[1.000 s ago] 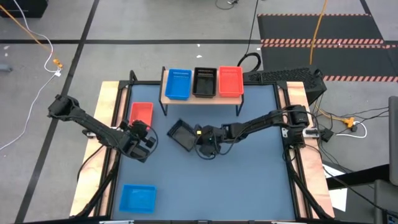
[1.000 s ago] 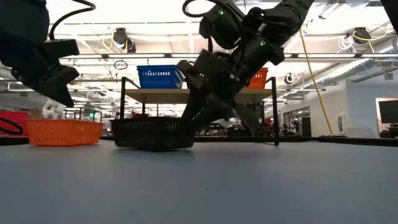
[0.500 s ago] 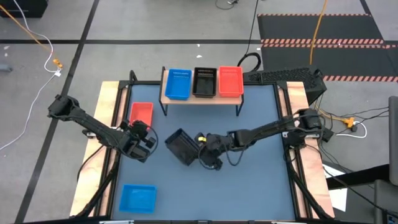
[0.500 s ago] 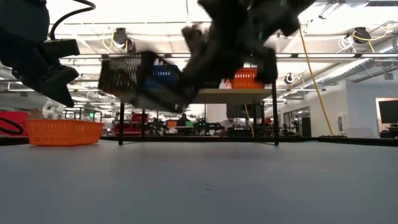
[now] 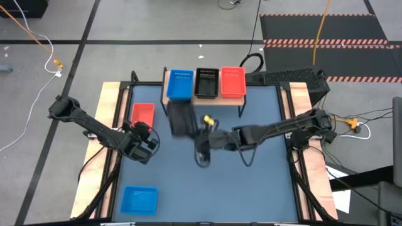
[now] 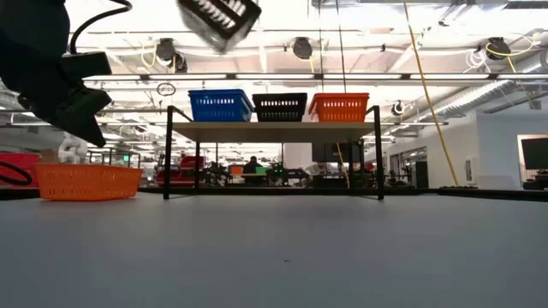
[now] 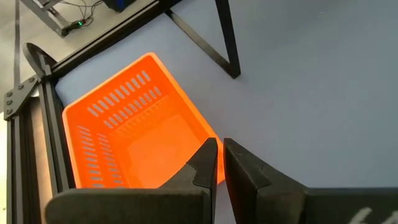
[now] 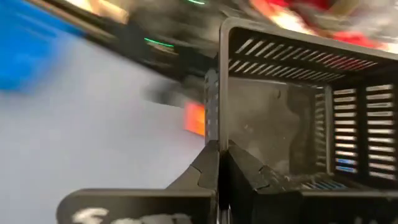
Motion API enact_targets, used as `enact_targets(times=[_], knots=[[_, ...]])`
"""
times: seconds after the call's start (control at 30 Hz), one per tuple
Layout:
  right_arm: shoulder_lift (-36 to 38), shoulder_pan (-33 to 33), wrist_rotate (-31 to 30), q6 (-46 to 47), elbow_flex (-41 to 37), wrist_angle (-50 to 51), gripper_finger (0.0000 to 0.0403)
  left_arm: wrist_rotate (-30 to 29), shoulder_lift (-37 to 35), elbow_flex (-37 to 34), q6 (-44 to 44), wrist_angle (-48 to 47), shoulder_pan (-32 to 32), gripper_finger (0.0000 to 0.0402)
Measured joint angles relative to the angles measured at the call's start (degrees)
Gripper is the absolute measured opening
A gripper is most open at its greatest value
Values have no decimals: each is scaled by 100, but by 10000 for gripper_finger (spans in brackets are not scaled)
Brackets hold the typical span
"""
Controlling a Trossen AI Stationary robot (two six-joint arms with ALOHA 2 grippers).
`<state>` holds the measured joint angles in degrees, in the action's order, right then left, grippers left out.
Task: Stack baskets on shelf by color
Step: Stack the black bin on the stacked black bins on the shelf
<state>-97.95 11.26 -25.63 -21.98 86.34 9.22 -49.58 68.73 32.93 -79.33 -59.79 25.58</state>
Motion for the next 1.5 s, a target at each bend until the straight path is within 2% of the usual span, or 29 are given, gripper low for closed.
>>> enact_targets(times=[0.1,0.17,0.37,0.5,0.7,0.77,1.5], knots=[[-13,-248,-1113,-441,280,222,5,0,-1,0,11,0,0,31],[-13,-448,-1547,-610,455,291,5,0,-1,0,14,-2,0,31],[-13,-1178,-1802,-657,792,729,13,0,0,0,107,-4,0,31],[-1,-1694,-1553,-464,938,1296,15,0,-2,0,107,-7,0,31],[-19,-2263,-185,550,945,2293,11,0,-1,0,107,-7,0,31],[-11,-2353,54,717,945,2414,10,0,0,0,107,-7,-1,31],[-11,-2404,182,273,943,2769,9,0,0,0,87,-4,0,31]])
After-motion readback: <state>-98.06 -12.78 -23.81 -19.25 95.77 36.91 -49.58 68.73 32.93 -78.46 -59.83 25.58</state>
